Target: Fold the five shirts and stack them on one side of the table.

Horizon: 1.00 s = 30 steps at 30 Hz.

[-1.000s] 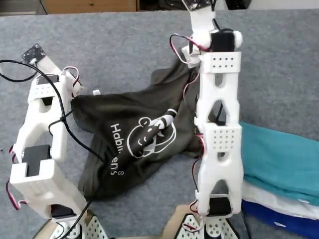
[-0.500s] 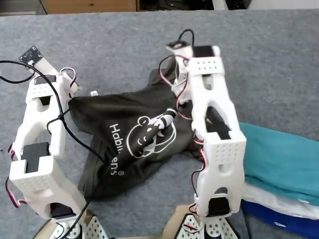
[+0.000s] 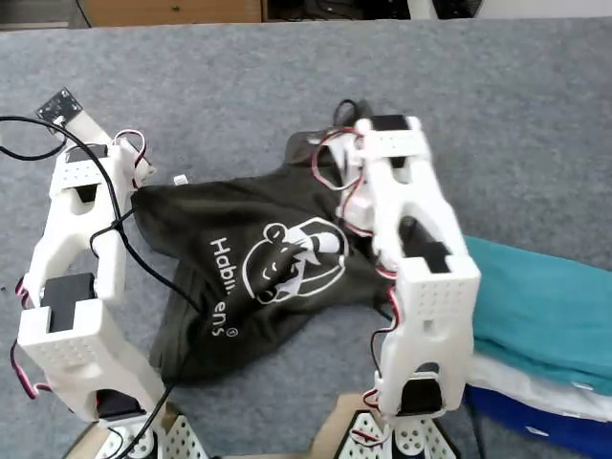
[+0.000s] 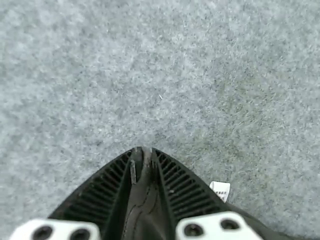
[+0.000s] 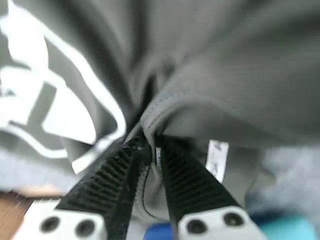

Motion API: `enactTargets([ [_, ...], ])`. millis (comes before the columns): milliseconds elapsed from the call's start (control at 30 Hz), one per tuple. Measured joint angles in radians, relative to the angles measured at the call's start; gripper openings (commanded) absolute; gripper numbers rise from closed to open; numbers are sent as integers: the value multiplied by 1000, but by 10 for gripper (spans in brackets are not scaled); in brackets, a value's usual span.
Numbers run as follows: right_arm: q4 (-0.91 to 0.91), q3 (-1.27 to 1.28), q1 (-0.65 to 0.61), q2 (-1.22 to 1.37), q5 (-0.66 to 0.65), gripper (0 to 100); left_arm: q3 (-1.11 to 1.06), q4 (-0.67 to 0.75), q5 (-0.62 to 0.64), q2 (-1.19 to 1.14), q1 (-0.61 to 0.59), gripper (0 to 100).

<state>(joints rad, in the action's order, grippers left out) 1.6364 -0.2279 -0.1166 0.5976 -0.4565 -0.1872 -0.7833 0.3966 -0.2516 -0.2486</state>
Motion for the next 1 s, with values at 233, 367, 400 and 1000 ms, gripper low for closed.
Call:
enactTargets([
  [233,98,138,103,-164,28,5,0,0,0,0,-2,19],
  [367,83,295,123,-279,28,9,0,0,0,0,-8,19],
  [400,72,331,121,-301,28,9,0,0,2,0,-12,19],
  [1000,127,-69,89,-362,129,234,0,0,2,0,-21,19],
])
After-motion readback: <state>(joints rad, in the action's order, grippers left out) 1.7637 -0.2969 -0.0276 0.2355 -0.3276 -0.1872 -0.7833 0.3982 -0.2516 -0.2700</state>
